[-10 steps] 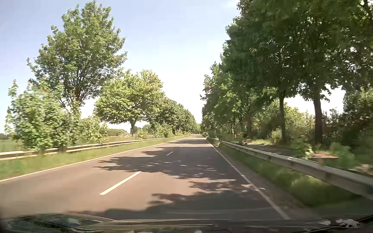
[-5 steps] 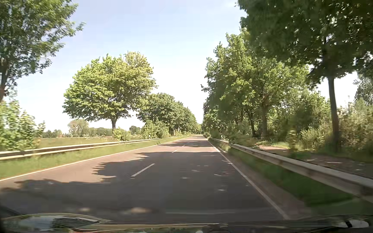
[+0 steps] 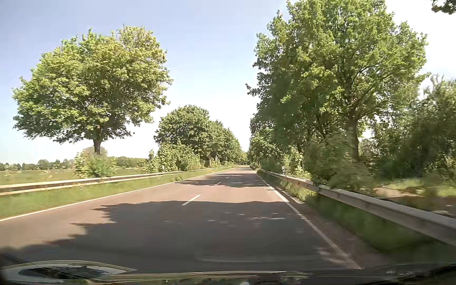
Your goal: Follow the waypoints while adhering to traffic rules and regulations
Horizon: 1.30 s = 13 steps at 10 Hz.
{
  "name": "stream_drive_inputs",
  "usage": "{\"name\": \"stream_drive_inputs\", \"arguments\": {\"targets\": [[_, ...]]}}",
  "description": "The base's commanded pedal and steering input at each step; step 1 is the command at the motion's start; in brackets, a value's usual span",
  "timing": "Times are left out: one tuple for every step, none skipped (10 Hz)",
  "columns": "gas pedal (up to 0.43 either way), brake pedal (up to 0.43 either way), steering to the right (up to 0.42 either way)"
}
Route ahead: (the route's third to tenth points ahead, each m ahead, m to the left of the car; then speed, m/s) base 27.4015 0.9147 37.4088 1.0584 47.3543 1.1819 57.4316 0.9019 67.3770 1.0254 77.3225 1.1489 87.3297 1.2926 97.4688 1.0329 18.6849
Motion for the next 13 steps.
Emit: {"name": "stream_drive_inputs", "arguments": {"targets": [[0.169,0.0,-0.003],[0.169,0.0,-0.003],[0.169,0.0,-0.003],[0.169,0.0,-0.003],[0.169,0.0,-0.003],[0.169,0.0,-0.002],[0.169,0.0,-0.002],[0.169,0.0,-0.002],[0.169,0.0,-0.002],[0.169,0.0,-0.001],[0.169,0.0,-0.001],[0.169,0.0,-0.001],[0.169,0.0,-0.001]]}}
